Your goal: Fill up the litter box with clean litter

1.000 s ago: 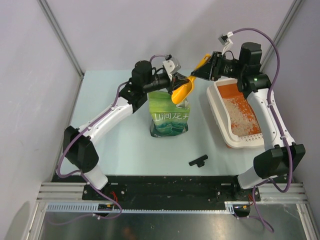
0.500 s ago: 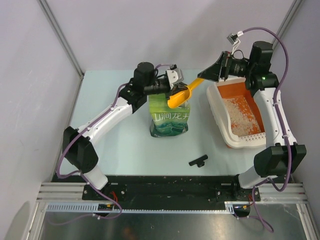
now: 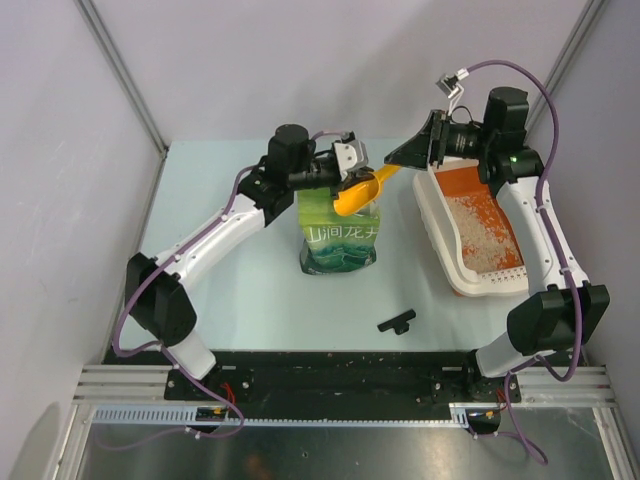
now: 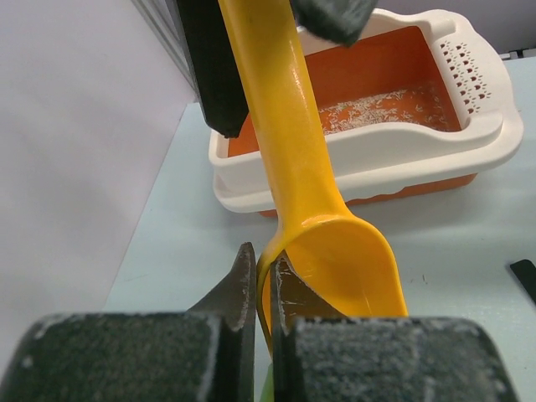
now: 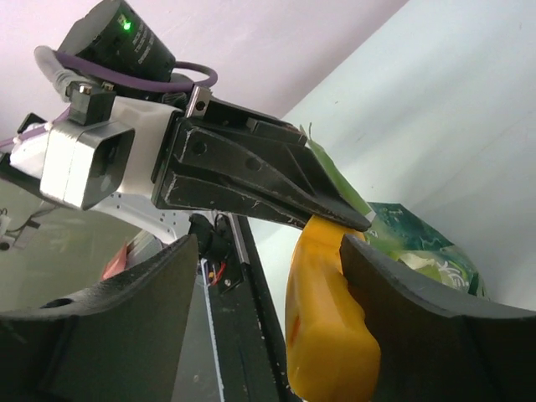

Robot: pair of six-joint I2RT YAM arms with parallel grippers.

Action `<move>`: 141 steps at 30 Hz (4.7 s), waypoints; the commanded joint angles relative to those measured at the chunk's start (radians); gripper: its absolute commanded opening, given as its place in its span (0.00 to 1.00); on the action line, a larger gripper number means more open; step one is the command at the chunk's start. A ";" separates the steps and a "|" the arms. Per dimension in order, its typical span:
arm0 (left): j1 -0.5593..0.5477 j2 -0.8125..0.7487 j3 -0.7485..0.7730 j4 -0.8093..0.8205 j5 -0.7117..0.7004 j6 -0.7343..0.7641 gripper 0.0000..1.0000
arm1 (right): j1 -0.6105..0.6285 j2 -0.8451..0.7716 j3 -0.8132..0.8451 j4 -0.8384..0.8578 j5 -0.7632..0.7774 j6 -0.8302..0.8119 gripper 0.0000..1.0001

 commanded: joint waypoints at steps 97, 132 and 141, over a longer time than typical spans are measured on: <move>0.095 -0.158 0.056 -0.554 0.119 0.104 0.00 | 0.343 0.086 0.333 -0.646 0.861 -0.625 0.00; 0.064 -0.129 0.000 -0.352 0.121 -0.049 0.00 | 0.429 0.073 -0.156 -0.376 1.372 -0.165 0.00; 0.052 -0.106 0.052 -0.327 0.093 -0.054 0.00 | 0.389 0.101 -0.287 -0.315 1.133 -0.103 0.00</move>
